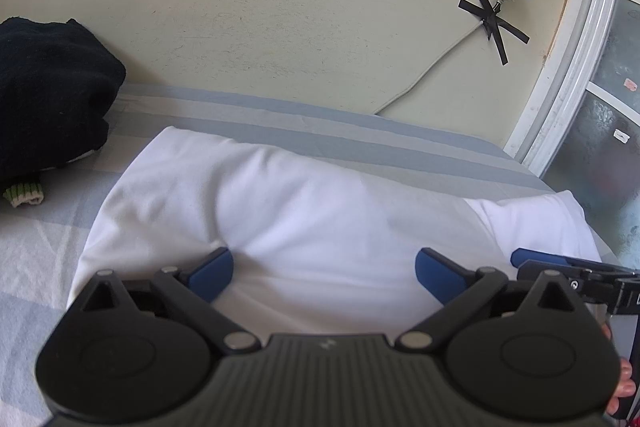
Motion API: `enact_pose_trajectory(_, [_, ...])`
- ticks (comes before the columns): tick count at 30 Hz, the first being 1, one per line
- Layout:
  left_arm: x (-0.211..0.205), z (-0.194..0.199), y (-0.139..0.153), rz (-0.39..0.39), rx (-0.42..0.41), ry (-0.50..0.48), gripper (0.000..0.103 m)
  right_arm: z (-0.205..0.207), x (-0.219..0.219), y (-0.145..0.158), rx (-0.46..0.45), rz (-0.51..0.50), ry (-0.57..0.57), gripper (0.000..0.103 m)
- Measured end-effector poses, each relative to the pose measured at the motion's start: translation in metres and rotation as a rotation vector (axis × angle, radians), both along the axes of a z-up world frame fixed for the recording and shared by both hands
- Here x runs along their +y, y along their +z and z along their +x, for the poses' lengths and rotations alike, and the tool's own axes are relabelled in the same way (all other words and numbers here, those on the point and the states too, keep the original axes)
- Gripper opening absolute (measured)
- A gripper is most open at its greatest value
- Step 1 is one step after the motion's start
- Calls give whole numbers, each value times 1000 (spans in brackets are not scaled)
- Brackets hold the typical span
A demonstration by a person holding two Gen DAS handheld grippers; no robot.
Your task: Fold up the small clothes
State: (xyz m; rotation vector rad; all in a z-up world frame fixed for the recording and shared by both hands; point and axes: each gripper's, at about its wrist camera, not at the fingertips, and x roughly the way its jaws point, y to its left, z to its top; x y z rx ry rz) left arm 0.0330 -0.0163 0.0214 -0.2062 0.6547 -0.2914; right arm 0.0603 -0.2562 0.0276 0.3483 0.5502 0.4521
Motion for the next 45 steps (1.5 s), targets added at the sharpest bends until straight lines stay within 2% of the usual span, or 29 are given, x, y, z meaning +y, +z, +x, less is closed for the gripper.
enact_pose_trajectory(45, [-1,1,-1,5,1,-4,103,-3,1,3,0,6,-3,83])
